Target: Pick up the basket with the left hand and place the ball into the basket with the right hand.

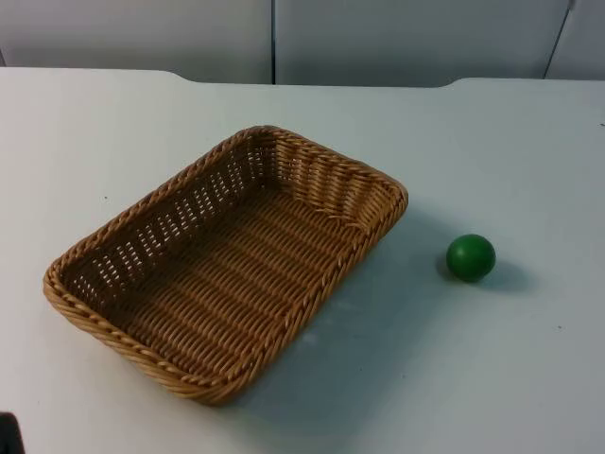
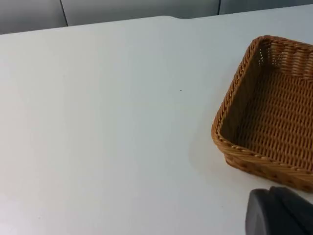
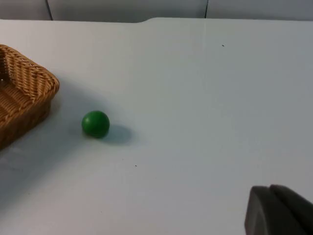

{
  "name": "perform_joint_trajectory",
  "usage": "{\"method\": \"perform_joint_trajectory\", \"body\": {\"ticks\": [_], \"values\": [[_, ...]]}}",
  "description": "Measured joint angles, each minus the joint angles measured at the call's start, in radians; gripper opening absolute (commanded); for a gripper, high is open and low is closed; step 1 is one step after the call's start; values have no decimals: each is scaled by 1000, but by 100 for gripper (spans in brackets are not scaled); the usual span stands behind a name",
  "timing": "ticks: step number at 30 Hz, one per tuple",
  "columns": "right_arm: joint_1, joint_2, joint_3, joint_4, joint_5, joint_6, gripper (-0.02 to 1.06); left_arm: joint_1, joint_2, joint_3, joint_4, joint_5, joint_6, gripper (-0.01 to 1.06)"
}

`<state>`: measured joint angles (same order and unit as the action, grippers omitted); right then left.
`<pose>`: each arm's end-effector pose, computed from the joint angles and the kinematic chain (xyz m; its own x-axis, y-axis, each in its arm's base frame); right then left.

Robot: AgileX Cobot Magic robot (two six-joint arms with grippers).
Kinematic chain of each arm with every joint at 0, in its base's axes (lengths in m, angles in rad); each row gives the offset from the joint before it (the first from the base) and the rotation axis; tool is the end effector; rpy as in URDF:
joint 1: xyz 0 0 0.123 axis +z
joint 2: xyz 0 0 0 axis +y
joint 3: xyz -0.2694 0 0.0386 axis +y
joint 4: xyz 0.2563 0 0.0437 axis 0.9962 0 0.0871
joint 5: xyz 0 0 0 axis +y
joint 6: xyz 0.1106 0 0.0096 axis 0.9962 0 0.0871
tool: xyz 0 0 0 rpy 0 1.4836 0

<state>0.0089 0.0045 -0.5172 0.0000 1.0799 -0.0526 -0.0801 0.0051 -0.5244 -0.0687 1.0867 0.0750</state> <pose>0.0311 0.0003 0.2753 -0.4607 -0.0567 -0.8858 -0.0332 0.9984 -0.0466 0.0293 -0.0091 0.2770 -0.4535 0.0794 -0.8877 0.1532 0.9881 0.0101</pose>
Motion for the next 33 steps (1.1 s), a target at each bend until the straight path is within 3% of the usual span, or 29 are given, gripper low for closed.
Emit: {"method": "perform_joint_trajectory", "body": {"ticks": [5,7,8,10,13,19,33], "values": [[0,0,0,0,0,0,0,0,0,-4,-65,-32,-41,0],[0,0,0,0,0,0,0,0,0,-30,-223,-111,-114,0],[0,0,0,0,0,0,0,0,0,-30,-223,-111,-114,0],[0,0,0,0,0,0,0,0,31,-44,-421,-178,-141,0],[0,0,0,0,0,0,0,0,159,-49,-585,-180,-146,0],[0,0,0,0,0,0,0,0,386,-49,-623,-144,-104,0],[0,0,0,0,0,0,0,0,1039,-47,-742,-226,102,0]]}}
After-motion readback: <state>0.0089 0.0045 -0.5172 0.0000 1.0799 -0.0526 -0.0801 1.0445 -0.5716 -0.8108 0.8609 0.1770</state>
